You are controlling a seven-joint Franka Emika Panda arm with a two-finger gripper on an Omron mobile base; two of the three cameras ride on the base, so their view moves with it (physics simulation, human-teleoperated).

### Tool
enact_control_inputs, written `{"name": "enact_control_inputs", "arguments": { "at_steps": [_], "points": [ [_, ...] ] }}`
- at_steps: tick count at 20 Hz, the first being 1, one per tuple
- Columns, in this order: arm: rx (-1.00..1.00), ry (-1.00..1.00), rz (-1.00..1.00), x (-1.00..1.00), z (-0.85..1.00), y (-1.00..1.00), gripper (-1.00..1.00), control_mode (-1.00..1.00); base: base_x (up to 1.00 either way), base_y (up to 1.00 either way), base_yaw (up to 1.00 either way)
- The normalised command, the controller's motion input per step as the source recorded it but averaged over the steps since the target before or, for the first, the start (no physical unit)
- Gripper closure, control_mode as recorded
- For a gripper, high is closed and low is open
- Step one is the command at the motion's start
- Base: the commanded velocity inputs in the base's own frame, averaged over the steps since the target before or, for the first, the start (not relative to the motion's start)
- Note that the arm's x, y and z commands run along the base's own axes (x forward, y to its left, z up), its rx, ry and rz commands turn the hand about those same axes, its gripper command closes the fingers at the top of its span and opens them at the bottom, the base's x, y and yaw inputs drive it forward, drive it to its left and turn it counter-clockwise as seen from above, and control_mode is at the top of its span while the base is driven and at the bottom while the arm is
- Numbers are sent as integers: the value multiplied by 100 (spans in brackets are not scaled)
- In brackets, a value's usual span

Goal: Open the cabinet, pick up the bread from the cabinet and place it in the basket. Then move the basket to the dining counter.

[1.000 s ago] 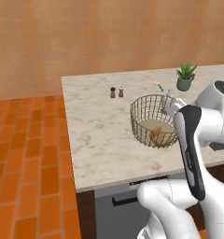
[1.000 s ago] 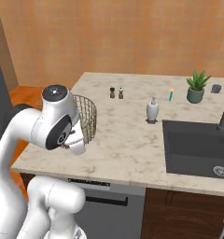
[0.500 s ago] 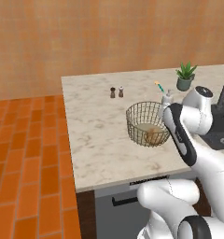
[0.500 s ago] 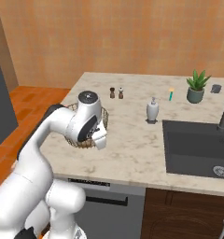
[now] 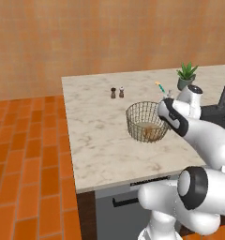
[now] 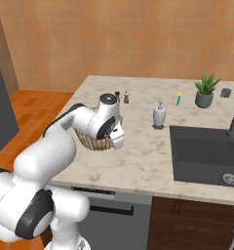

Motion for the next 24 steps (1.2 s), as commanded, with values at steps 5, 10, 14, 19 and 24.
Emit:
{"name": "enact_control_inputs", "arguments": {
  "at_steps": [5,10,14,19,24],
  "points": [
    [0,0,0,35,-40,-5,100,-100,0,0,0],
    [0,0,0,31,-55,-5,100,-100,0,0,0],
    [0,1,0,15,-51,-17,100,-100,0,0,0],
    [0,5,0,4,-38,-11,100,-100,0,0,0],
    [0,2,0,0,-34,0,100,-100,0,0,0]
  ]
}}
